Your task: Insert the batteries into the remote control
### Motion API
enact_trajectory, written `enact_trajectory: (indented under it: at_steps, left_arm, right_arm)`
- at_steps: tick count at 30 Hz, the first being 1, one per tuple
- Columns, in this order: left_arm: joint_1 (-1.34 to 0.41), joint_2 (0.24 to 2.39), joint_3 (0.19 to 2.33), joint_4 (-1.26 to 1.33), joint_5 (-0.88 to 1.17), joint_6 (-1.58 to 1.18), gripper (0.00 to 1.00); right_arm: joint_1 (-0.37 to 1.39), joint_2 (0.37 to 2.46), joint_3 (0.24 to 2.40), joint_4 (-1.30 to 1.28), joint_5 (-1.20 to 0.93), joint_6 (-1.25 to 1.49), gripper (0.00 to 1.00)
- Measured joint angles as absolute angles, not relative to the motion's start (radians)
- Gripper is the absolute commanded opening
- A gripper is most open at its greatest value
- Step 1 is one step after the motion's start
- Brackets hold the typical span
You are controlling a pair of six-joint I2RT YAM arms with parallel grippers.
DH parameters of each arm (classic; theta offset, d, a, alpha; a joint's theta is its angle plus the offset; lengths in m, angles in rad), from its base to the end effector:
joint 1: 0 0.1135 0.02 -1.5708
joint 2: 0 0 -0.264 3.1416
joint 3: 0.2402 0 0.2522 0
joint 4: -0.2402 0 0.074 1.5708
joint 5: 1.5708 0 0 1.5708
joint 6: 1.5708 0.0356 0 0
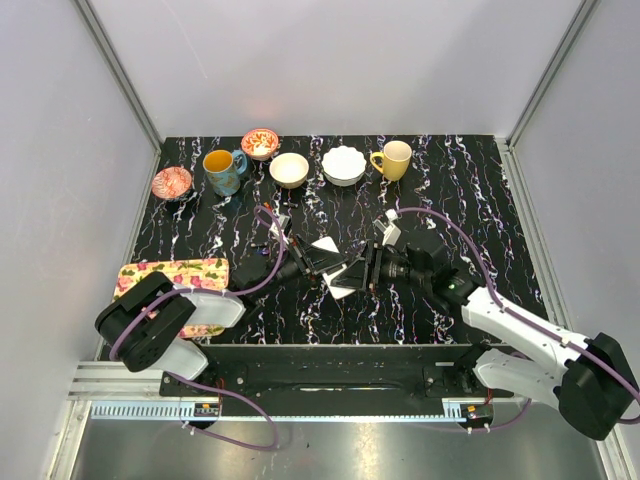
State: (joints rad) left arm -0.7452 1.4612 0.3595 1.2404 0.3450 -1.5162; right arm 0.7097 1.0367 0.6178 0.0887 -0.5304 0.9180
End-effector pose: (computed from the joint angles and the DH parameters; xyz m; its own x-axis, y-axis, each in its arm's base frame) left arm 0.1843 -0.1864 0.1994 -0.8775 -0.4689 -0.1007 0.1497 -0.0683 -0.9864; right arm 0.1649 0.1654 0.2620 -0.8843 0.1438 -0.4443 -0.3665 0.3759 0.8511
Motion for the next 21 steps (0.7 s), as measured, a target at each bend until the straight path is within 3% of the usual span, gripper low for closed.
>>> enact_trajectory:
  at_steps: [5,14,21]
  left_arm:
    - [-0.747,1.46,0.36,1.243,0.345,-1.516,0.0]
    - [-0.749,1.459,0.36,1.25,0.345,-1.516,0.0]
    - [-0.749,1.459,0.36,1.256,0.345,-1.516,0.0]
  right_arm:
    - [0.699,1.035,0.599,0.119,-0.55,0.944,0.48]
    - [0.691,1.031,0.577,0.159,-0.573,0.976,0.34]
    - [0.685,1.038,0.567,0.189,-0.595,1.0,0.32]
